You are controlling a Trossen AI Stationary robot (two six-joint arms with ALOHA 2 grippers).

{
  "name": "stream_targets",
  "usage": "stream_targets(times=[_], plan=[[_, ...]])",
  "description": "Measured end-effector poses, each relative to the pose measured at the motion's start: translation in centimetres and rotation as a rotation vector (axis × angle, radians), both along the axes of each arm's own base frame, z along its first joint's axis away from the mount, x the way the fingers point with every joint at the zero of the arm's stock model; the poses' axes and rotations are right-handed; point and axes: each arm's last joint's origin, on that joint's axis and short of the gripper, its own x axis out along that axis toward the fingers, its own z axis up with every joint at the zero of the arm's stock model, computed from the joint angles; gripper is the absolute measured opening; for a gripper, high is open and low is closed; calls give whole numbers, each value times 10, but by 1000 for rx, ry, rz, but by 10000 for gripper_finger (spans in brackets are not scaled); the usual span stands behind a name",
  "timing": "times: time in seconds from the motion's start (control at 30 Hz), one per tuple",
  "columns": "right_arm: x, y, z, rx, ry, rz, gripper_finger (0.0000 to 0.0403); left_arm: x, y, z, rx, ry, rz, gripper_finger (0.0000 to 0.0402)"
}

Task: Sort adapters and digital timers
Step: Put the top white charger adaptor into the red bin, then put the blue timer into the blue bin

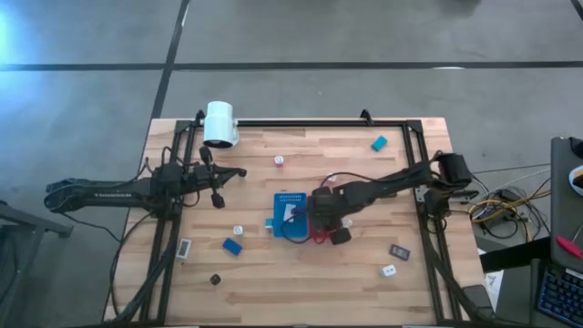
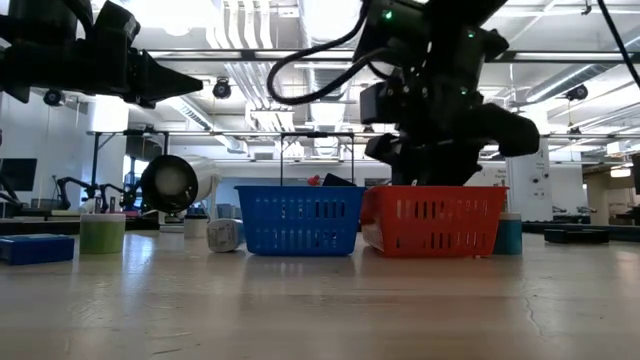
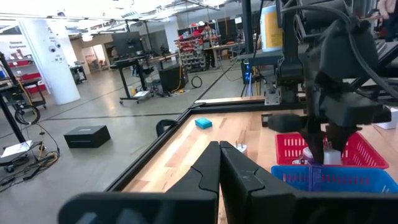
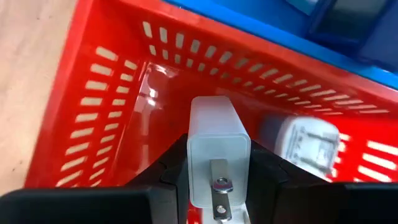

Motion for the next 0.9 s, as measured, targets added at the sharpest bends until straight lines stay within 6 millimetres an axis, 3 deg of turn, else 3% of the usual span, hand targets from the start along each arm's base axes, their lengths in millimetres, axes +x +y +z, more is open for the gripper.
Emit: stream_targets(times=[0.33, 0.57, 0.9], plan=[[6, 0, -3, 25, 19, 29, 98, 0, 0, 0, -3, 0, 0, 7], [2, -3, -2, 45, 33, -37, 145, 0, 0, 0, 0, 1, 0, 7], [-7, -4, 20, 53, -6, -46, 169, 0, 0, -1, 0, 9, 0, 7]])
